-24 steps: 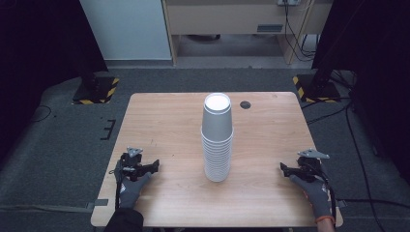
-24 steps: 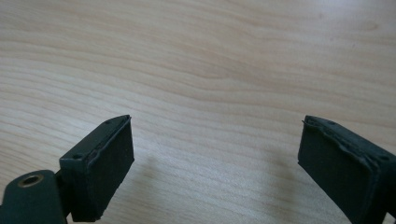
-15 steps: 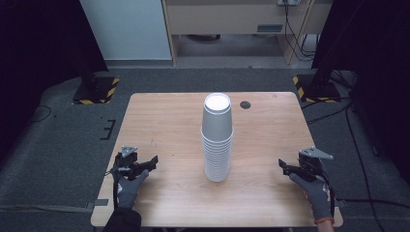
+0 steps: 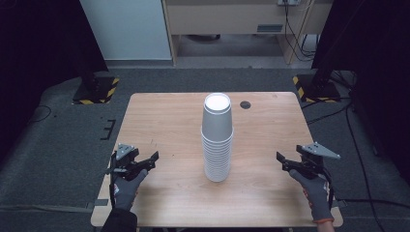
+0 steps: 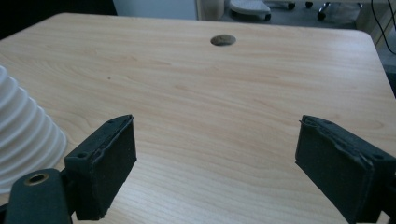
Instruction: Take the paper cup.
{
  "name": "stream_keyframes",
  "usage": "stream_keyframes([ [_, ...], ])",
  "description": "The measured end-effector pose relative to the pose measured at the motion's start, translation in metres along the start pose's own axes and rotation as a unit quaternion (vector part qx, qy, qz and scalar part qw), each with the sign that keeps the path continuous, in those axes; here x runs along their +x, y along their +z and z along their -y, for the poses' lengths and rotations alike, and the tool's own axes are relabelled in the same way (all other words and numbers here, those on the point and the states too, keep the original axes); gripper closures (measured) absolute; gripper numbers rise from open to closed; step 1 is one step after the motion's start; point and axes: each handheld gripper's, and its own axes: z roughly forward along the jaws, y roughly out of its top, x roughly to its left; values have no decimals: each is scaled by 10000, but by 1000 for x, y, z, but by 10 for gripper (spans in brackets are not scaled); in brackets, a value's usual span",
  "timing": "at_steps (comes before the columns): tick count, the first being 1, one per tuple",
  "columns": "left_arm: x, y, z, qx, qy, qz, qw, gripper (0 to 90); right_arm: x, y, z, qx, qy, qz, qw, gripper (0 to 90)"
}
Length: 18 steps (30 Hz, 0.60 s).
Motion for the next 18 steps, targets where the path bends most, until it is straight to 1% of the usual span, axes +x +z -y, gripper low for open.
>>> stream_keyframes([
  [1, 0, 0, 0, 0, 0, 0, 10000, 127, 2, -1, -2, -55, 4, -11, 10000, 126],
  [2, -2, -1, -1, -26, 11, 33, 10000, 125, 2, -1, -2, -55, 4, -11, 10000, 126],
  [3, -5, -5, -4, -92, 49, 76, 9999, 124, 4, -4, -6, -147, 16, -57, 9999, 127],
  [4, -7, -6, -5, -128, 56, 112, 9998, 124, 5, -5, -8, -179, 16, -88, 9998, 127],
  [6, -9, -8, -7, -155, 78, 144, 9997, 125, 8, -8, -12, -274, -5, -108, 9996, 128],
  [8, -13, -12, -10, -222, 98, 219, 9995, 125, 9, -9, -14, -310, 15, -132, 9994, 128],
  [9, -18, -16, -14, -290, 126, 293, 9991, 125, 12, -12, -18, -383, 11, -185, 9991, 129],
  [11, -23, -20, -18, -359, 162, 388, 9985, 125, 16, -13, -22, -451, -7, -205, 9988, 129],
  [12, -23, -20, -18, -359, 162, 388, 9985, 125, 18, -14, -24, -485, -23, -234, 9985, 129],
  [13, -28, -24, -21, -428, 211, 466, 9978, 125, 20, -15, -26, -506, -34, -238, 9984, 128],
  [14, -28, -24, -21, -428, 211, 466, 9978, 125, 21, -16, -28, -542, -57, -260, 9982, 128],
  [15, -33, -28, -24, -495, 281, 518, 9970, 125, 22, -17, -30, -584, -47, -284, 9979, 128],
  [16, -36, -29, -26, -520, 306, 558, 9966, 125, 24, -18, -32, -624, -24, -301, 9976, 128],
  [17, -36, -29, -26, -520, 306, 558, 9966, 125, 24, -18, -32, -624, -24, -301, 9976, 128],
  [18, -42, -32, -28, -584, 330, 649, 9956, 124, 27, -20, -37, -707, -41, -355, 9969, 128],
])
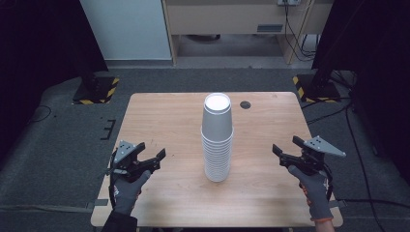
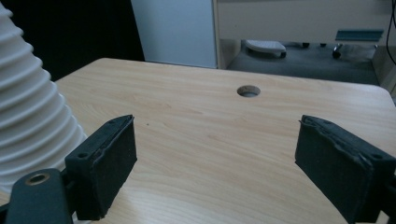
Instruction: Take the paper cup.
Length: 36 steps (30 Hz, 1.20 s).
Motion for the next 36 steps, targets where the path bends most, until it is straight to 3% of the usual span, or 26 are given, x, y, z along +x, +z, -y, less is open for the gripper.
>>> stream_keyframes([
  [10, -32, -1, -15, -196, 279, 450, 9984, 118, 13, 0, -21, -262, -9, -174, 9995, 129],
  [14, -49, 1, -21, -299, 417, 661, 9965, 115, 22, 3, -34, -399, -16, -295, 9988, 129],
  [21, -66, 5, -29, -421, 505, 957, 9932, 116, 30, 1, -49, -555, -12, -414, 9976, 129],
  [36, -98, 18, -42, -380, 687, 1397, 9871, 107, 51, -1, -79, -734, -220, -655, 9949, 128],
])
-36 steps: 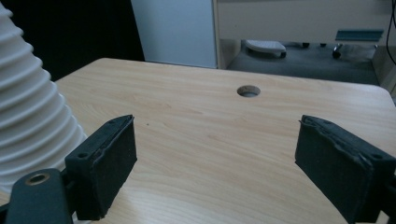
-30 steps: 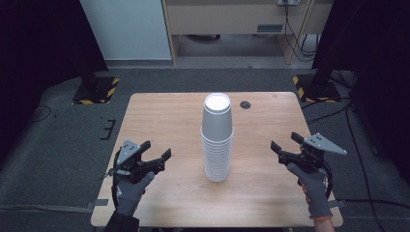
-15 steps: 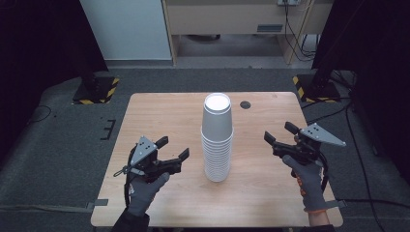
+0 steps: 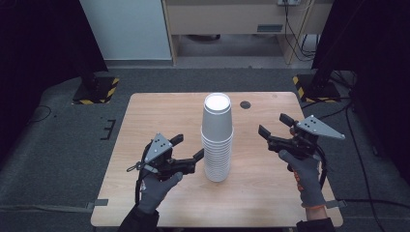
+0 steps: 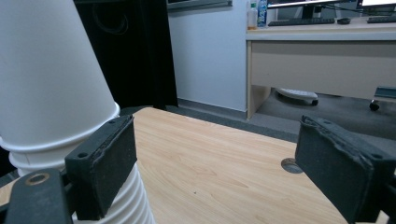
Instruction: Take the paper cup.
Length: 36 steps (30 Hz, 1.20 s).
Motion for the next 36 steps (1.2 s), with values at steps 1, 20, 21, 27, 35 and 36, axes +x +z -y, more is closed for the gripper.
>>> stream_keyframes([
  [1, 0, 0, 0, 0, 0, 0, 10000, 107, 0, 0, 0, 0, 0, 0, 10000, 128],
  [20, -20, 32, -9, 3, 264, 270, 9993, 97, 24, 14, -21, -172, -46, -423, 9989, 128],
  [21, -20, 34, -9, 8, 277, 279, 9992, 92, 26, 15, -22, -190, -43, -491, 9986, 128],
  [27, -19, 41, -10, 26, 318, 266, 9991, 82, 35, 22, -26, -190, -100, -648, 9977, 126],
  [35, -16, 46, -10, -18, 389, 278, 9989, 71, 44, 30, -27, -156, -64, -898, 9958, 121],
  [36, -15, 48, -10, -53, 410, 295, 9987, 65, 46, 32, -28, -157, -75, -986, 9950, 120],
])
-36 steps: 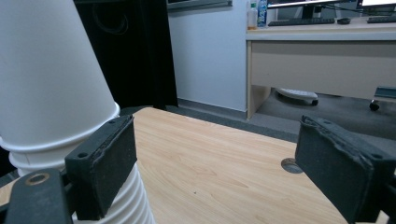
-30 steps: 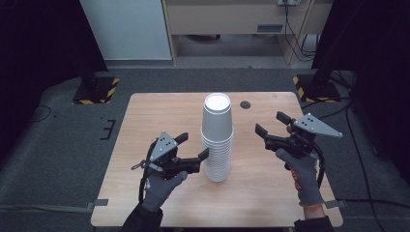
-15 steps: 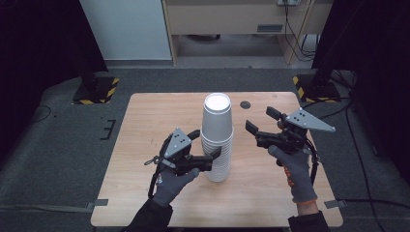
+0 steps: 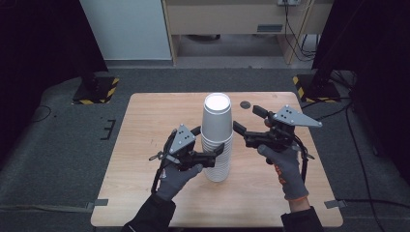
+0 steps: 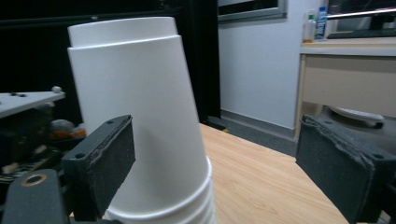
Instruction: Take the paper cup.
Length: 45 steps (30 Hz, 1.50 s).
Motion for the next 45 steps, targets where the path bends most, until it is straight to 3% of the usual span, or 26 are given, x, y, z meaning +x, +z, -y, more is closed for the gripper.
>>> stream_keyframes([
  [10, 2, 8, 1, -14, 64, 67, 10000, 27, 14, 19, -3, 55, -4, -471, 9989, 112],
  [16, 4, 13, -1, -63, 65, 121, 9999, 15, 22, 31, -2, 205, -148, -625, 9977, 112],
  [30, 8, 19, -1, -60, 83, 286, 9995, 7, 27, 53, 4, 480, -195, -688, 9963, 112],
  [37, 8, 19, -1, -63, 90, 308, 9995, 10, 26, 59, 6, 445, -153, -752, 9961, 127],
  [45, 9, 19, -1, -72, 108, 327, 9994, 10, 26, 58, 6, 359, -286, -776, 9959, 141],
])
